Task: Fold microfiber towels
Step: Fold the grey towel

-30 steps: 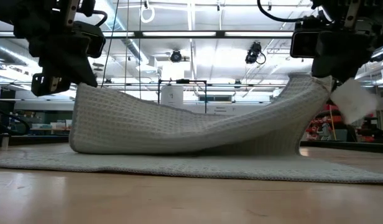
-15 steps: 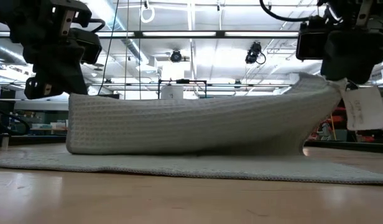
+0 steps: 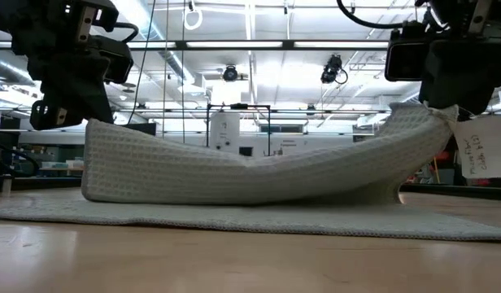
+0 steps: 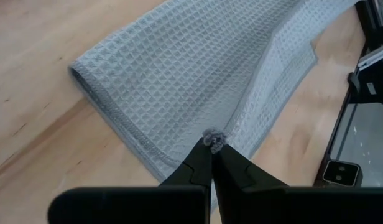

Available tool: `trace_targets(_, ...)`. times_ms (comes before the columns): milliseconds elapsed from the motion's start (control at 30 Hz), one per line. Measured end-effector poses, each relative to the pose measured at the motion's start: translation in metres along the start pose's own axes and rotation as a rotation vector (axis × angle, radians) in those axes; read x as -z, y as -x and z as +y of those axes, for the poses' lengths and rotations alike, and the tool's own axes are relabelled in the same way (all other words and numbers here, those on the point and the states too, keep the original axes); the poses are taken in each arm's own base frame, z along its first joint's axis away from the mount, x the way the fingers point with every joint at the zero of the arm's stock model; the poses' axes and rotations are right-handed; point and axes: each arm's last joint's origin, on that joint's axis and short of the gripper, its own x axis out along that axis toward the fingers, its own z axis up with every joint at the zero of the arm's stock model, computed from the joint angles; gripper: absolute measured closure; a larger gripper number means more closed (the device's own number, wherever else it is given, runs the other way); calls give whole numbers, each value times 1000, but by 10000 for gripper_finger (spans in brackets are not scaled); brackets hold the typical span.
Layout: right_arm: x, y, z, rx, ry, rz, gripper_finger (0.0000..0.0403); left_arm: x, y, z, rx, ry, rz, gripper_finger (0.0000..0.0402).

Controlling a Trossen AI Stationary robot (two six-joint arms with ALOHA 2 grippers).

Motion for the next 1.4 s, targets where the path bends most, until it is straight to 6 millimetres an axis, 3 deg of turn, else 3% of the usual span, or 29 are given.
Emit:
trace_targets(467,0,0,0,1,-3,-2,403,-7,28,-8,22,-14,15,398)
trace_targets(1400,11,-11,5,7,-18,15,403,5,29,-9,-15,-11,14,398)
